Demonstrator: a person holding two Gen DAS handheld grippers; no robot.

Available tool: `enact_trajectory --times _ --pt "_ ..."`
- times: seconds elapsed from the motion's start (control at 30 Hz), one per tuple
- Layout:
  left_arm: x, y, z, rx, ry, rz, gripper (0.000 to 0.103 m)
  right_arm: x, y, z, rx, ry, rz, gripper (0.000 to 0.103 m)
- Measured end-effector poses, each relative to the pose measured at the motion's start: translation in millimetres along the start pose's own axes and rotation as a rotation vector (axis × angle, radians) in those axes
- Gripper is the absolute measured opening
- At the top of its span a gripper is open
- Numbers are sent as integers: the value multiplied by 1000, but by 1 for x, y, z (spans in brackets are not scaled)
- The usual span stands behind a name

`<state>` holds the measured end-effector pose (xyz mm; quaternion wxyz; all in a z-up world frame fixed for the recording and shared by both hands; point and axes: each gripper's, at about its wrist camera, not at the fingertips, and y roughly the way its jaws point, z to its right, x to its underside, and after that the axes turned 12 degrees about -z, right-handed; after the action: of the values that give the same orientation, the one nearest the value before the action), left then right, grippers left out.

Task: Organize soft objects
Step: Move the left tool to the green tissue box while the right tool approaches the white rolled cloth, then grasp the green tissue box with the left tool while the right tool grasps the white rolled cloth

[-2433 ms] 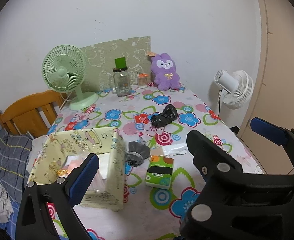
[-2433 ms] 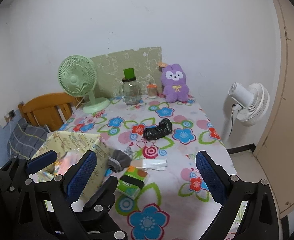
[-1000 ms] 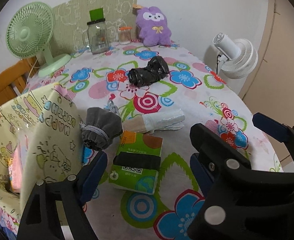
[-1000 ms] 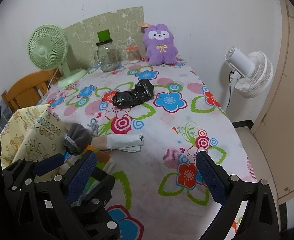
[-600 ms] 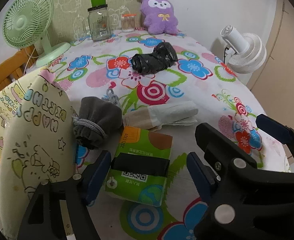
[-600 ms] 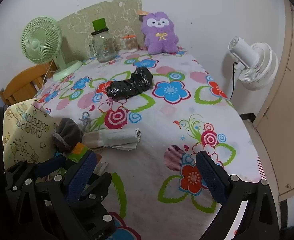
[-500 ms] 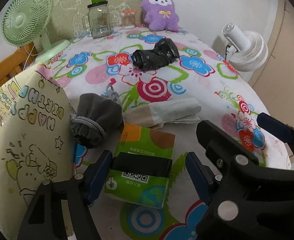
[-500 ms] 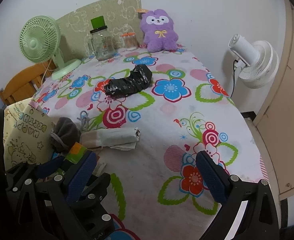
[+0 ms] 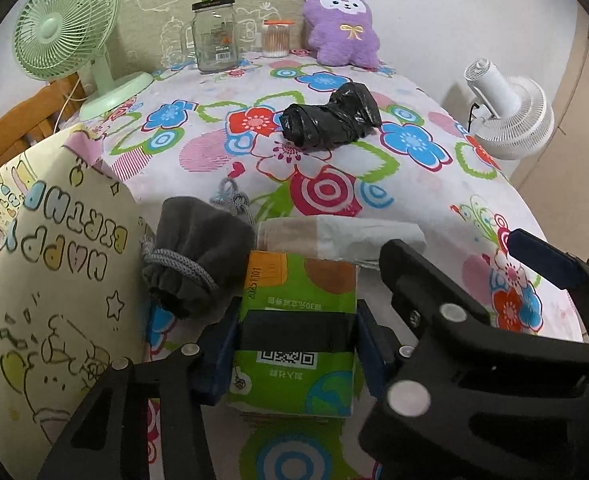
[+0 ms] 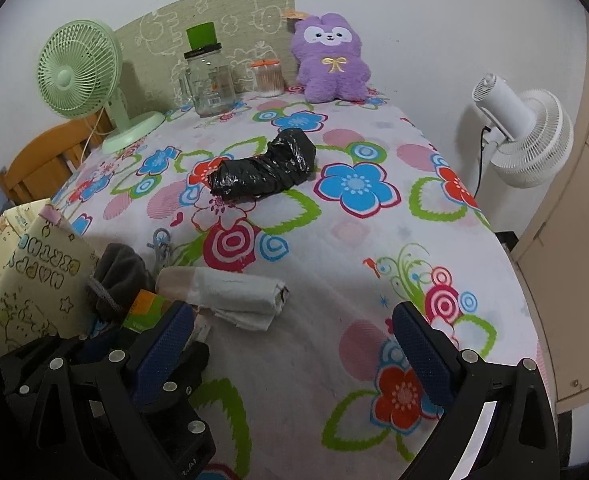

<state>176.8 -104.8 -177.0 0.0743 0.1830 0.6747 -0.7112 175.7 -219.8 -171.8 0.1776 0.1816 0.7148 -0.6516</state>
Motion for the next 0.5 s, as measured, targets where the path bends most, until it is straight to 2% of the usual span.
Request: enact_trajectory --times 0.17,0.5 --pt "-6 3 1 -9 10 4 54 -9 9 -2 -6 -23 -4 99" --pt "-13 6 2 -9 18 7 54 -19 28 -6 -67 -38 -33 74"
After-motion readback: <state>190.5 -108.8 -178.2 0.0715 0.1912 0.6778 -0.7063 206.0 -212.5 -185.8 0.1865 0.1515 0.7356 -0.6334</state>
